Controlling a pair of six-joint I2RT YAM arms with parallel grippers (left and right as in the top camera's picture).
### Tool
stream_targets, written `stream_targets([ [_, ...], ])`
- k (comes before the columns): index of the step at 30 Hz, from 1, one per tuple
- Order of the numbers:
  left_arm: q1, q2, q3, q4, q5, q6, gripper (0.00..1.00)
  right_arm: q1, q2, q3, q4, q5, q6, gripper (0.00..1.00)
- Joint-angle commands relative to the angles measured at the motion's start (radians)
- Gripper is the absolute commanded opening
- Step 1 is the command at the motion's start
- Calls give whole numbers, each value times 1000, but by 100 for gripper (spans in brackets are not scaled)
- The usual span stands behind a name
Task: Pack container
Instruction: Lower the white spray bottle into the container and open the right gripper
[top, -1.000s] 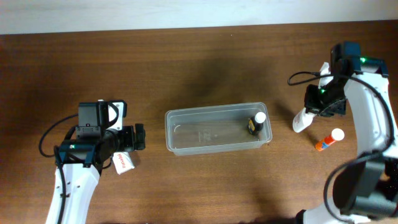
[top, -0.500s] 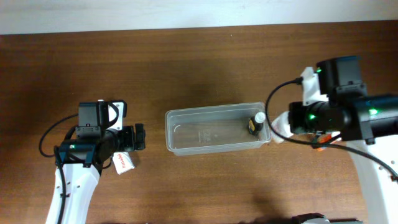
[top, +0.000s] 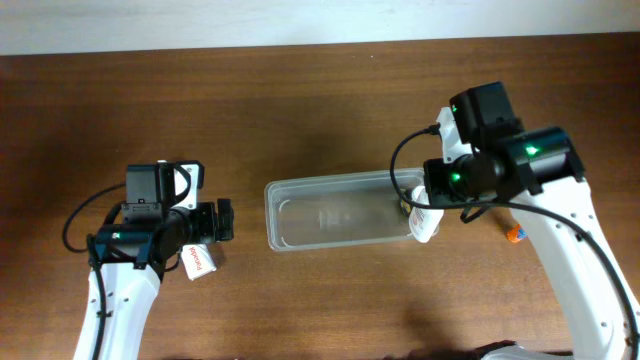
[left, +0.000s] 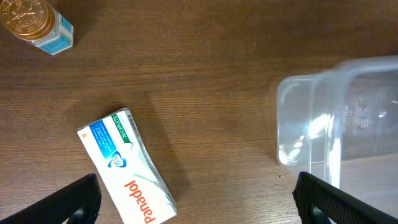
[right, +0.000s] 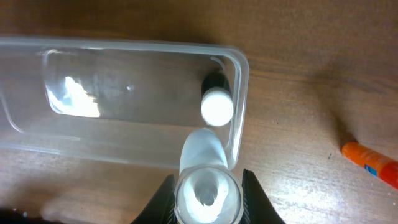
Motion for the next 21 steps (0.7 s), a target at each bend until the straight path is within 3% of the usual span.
stream_targets([
  [1,4,2,19,3,7,0,99,10,31,-18,8,2,12,14],
  [21,4,2,19,3,7,0,99,10,37,-18,64,2,11,15],
])
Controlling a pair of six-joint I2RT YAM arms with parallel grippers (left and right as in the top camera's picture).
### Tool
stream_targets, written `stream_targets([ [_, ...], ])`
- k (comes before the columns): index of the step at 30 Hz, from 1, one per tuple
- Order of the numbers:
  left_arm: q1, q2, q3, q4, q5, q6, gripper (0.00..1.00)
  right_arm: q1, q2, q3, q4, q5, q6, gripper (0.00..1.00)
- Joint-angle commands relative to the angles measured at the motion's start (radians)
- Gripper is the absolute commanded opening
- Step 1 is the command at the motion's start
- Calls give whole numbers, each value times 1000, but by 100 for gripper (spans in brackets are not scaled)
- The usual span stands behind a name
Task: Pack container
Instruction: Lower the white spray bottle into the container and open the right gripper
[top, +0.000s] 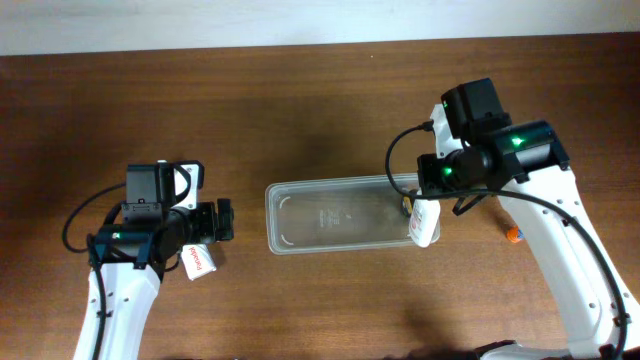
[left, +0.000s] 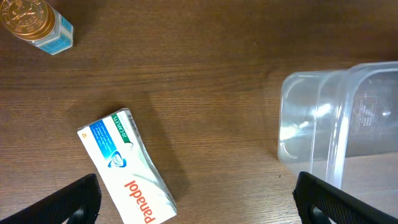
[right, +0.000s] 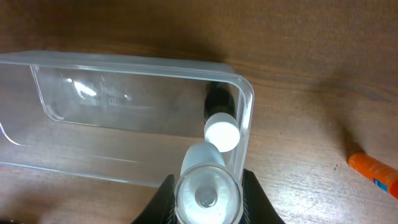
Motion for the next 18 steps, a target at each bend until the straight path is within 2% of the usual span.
stream_targets([
  [1,4,2,19,3,7,0,99,9,2,-6,13,2,1,14],
  [18,4,2,19,3,7,0,99,8,2,-5,61,10,-3,15],
])
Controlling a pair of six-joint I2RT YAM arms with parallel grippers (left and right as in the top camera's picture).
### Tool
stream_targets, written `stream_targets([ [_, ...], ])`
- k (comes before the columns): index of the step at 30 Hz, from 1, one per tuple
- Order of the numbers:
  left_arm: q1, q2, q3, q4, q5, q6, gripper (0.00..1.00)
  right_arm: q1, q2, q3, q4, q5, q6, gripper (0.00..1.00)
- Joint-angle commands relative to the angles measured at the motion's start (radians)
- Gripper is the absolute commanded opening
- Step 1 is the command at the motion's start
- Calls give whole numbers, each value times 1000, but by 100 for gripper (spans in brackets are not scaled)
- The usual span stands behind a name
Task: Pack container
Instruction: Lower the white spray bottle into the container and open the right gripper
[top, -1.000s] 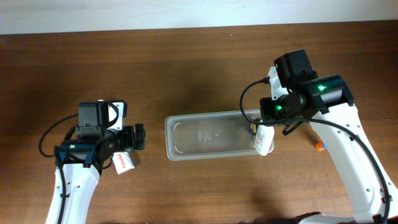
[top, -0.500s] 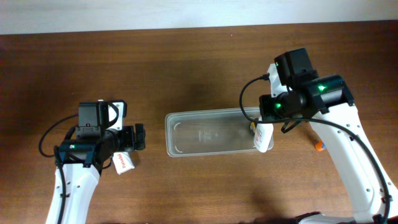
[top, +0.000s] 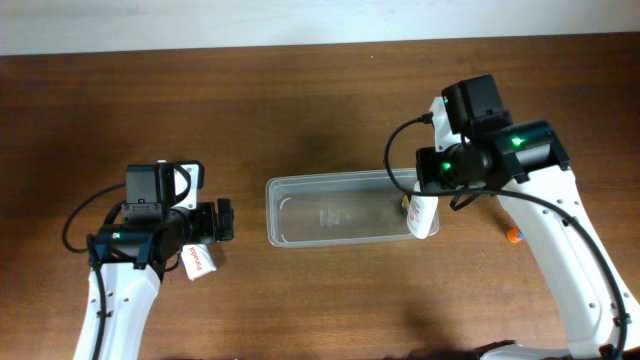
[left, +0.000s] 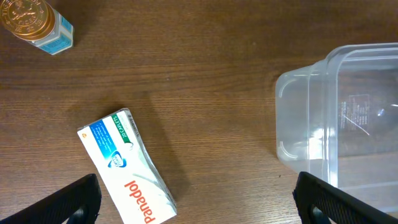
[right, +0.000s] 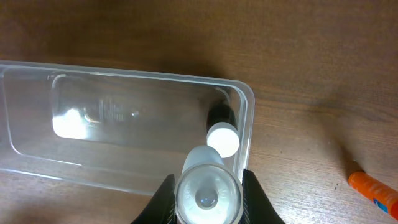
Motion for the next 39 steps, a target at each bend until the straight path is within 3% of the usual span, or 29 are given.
stream_targets([
  [1,4,2,19,3,7,1,99,8,2,-5,5,9,-2,15],
  [31,4,2,19,3,7,1,99,8,2,-9,47,61,-29,15],
  [39,4,2,19,3,7,1,100,8,4,-114,60,61,-29,15],
])
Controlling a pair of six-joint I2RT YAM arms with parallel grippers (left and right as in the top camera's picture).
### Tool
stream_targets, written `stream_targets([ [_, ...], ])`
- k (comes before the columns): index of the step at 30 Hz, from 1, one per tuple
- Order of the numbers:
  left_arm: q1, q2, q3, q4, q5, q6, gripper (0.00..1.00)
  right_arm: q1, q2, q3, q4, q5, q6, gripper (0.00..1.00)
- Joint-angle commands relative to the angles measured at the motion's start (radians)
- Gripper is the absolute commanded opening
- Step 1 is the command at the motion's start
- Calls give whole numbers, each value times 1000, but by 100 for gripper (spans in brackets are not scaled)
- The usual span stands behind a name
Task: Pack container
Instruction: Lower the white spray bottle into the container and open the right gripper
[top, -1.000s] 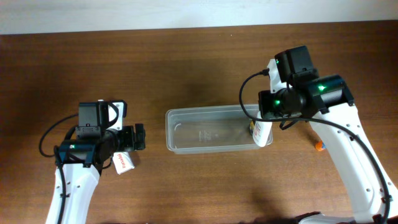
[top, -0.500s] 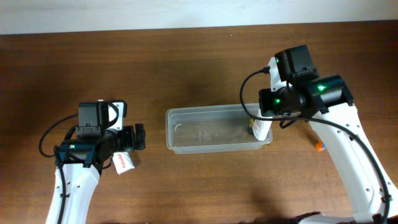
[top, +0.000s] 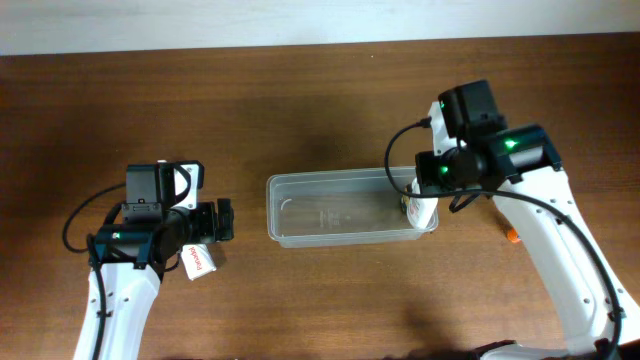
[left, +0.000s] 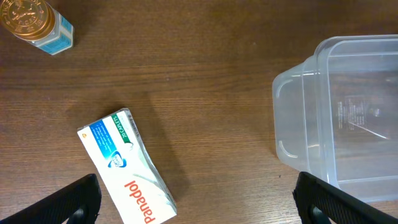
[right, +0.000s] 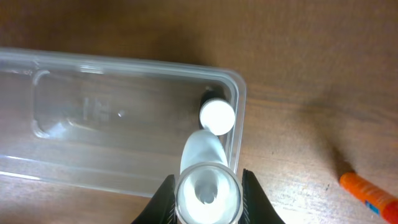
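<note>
A clear plastic container lies mid-table. My right gripper is shut on a white bottle, seen end-on, which hangs over the container's right end. In that end stands a small dark item with a white round cap. My left gripper is open just above the table, left of the container. A white Panadol box lies by its left finger.
A gold-lidded jar stands at the far left of the left wrist view. An orange tube lies on the wood right of the container, and shows at the overhead's right.
My right gripper with the white bottle has shifted slightly left, further over the container's right end. The container has shifted a little and sits flatter. The left arm has not moved.
At first the container sat tipped, with my right gripper holding the white bottle at its right end wall. Over the later moments the container changed tilt and settled level, the bottle staying at that end. The left gripper stayed open by the Panadol box throughout.
</note>
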Motion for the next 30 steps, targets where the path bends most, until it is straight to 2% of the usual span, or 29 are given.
stream_targets([
  [1,4,2,19,3,7,0,99,8,6,-66,35,23,-6,15],
  [6,4,2,19,3,7,0,99,8,6,-108,80,23,-7,16],
  [7,4,2,19,3,7,0,100,8,6,-109,91,23,-7,27],
  [11,4,2,19,3,7,0,99,8,6,-109,97,23,-7,34],
  [25,4,2,19,3,7,0,99,5,0,-101,95,24,1,35],
  [28,4,2,19,3,7,0,99,-32,-29,-60,89,49,94,39],
  [30,4,2,19,3,7,0,99,-115,-68,9,53,51,147,45],
])
